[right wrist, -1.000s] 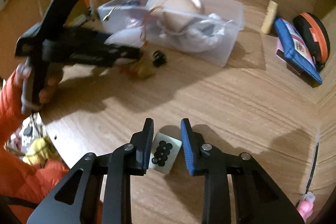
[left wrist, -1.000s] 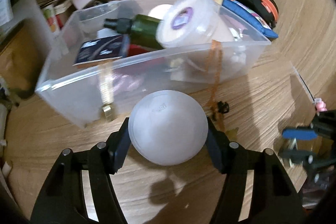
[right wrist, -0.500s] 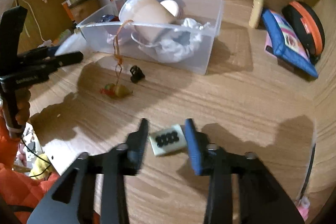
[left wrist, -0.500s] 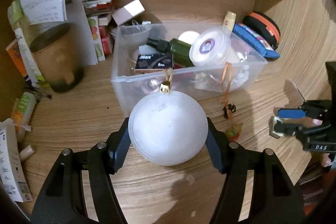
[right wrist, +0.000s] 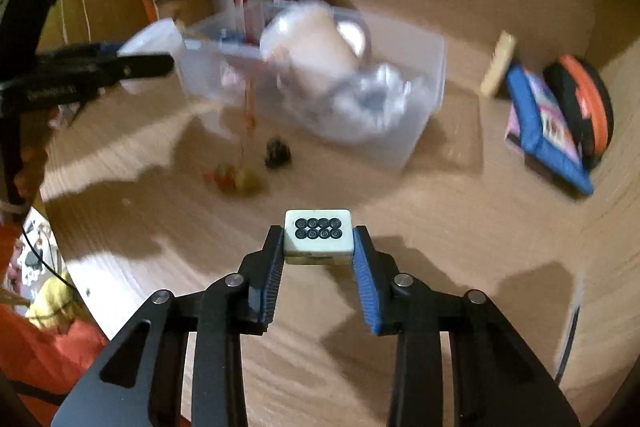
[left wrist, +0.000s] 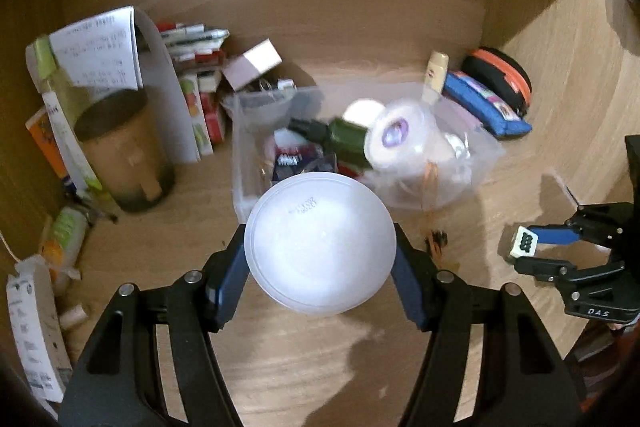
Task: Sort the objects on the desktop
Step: 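Lower the round case into the box while the right tool grasps the white block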
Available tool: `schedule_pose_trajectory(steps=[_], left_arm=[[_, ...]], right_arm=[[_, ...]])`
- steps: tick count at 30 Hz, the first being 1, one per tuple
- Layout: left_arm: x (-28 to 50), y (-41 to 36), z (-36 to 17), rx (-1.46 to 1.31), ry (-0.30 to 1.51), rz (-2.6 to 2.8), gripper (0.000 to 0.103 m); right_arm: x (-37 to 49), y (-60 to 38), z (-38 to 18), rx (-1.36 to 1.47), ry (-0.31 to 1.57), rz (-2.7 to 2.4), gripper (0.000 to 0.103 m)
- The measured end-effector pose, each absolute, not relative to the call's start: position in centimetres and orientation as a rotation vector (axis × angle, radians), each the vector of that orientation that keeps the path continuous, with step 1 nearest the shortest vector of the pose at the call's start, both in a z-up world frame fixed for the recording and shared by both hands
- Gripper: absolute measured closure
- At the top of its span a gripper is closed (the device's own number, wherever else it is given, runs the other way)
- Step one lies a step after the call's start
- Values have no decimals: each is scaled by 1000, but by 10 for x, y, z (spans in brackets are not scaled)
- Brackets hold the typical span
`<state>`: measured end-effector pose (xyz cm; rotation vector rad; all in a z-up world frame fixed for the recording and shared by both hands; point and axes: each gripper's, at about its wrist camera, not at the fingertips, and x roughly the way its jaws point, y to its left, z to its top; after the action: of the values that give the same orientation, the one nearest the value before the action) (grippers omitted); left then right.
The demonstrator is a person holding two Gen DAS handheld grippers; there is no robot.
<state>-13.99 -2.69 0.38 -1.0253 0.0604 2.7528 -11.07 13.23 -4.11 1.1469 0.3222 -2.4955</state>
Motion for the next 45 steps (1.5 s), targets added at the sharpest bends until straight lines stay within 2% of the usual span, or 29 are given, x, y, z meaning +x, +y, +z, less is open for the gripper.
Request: schedule_pose_trajectory(steps=[13,28,37,39,43,45], left_arm=[[-188,-29,24,-973,-5,2742,38],[-254,-15,7,-1087,-20,2666,38],[-272,-4,-1,-1147,-3,2622,38],[-271,-3,0,-1151,-1,2611,38],[-262,1,11,-1084,43,2651,38],[-259,2,17,-1060,44,2656,36]], right_arm=[[-179,124,11,971,178,-2572,72],[-253,130,-10,1136,168,-2570,72],[-261,125,-17,1169,248,-2558,72],[-260,123,-16,1161,266,-2563,70],[-254,123,-12,1133,289,-2595,53],[-251,125,-9,1123,281,-2612,49]])
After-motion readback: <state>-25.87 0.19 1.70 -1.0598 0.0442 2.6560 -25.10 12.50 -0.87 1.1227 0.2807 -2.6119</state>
